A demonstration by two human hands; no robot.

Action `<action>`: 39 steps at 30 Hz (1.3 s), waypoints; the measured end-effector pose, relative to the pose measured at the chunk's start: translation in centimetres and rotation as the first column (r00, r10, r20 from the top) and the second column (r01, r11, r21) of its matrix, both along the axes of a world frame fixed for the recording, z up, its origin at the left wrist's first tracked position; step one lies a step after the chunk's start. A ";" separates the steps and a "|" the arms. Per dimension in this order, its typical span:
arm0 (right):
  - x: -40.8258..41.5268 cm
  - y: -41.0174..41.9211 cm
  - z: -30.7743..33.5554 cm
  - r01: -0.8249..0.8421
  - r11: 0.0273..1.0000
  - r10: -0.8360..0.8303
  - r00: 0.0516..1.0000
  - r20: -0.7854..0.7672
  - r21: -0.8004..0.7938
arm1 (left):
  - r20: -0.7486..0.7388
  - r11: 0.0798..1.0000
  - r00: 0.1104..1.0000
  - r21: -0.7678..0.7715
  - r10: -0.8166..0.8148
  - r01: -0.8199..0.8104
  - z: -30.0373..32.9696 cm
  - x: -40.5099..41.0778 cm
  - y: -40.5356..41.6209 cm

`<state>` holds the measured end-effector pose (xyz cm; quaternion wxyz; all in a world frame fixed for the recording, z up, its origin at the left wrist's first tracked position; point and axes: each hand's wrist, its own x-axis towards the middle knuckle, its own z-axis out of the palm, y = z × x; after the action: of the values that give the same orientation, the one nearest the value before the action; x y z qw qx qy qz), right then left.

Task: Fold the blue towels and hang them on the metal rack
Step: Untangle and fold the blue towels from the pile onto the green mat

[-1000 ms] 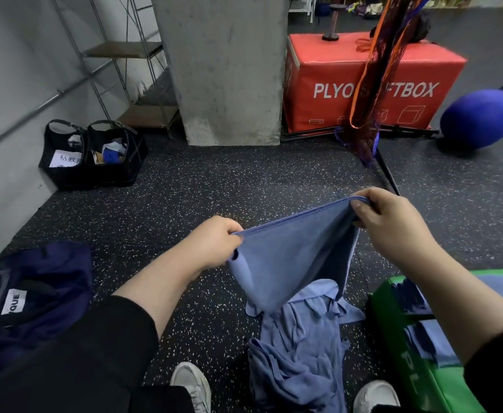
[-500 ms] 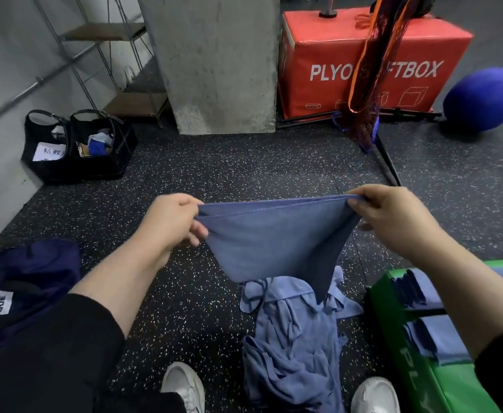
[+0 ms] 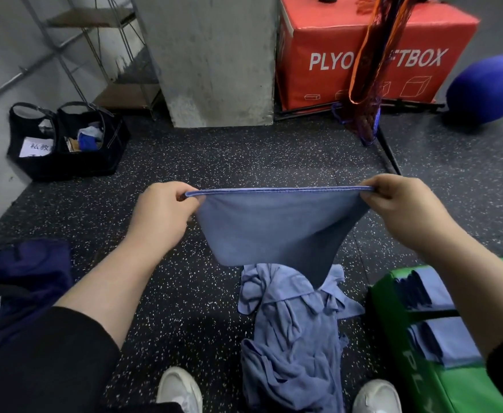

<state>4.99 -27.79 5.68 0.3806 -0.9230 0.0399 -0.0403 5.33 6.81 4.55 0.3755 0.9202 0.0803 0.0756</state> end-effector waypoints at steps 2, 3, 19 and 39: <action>0.2 0.0 0.0 0.034 0.999 -0.036 0.998 0.053 0.040 | 0.023 0.999 1.000 0.038 0.012 -0.012 0.3 0.0 -0.1; 0.2 0.0 0.1 0.049 0.998 -0.053 0.995 0.082 0.043 | 0.025 1.000 1.000 0.026 0.005 -0.006 0.4 0.0 -0.2; -0.1 1.2 -0.6 -0.127 0.972 0.081 0.970 -0.229 -0.198 | 0.102 0.878 0.917 -0.264 -0.386 0.399 2.2 -0.9 -4.3; -1.4 9.0 1.0 -0.490 0.840 0.511 0.859 -0.037 0.232 | -0.131 0.798 0.802 -0.281 -0.583 0.534 1.3 -1.8 -4.6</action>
<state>3.61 -18.75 6.63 0.4728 -0.8555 -0.1802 0.1102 3.53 2.17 5.83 0.4743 0.8553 -0.1485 -0.1466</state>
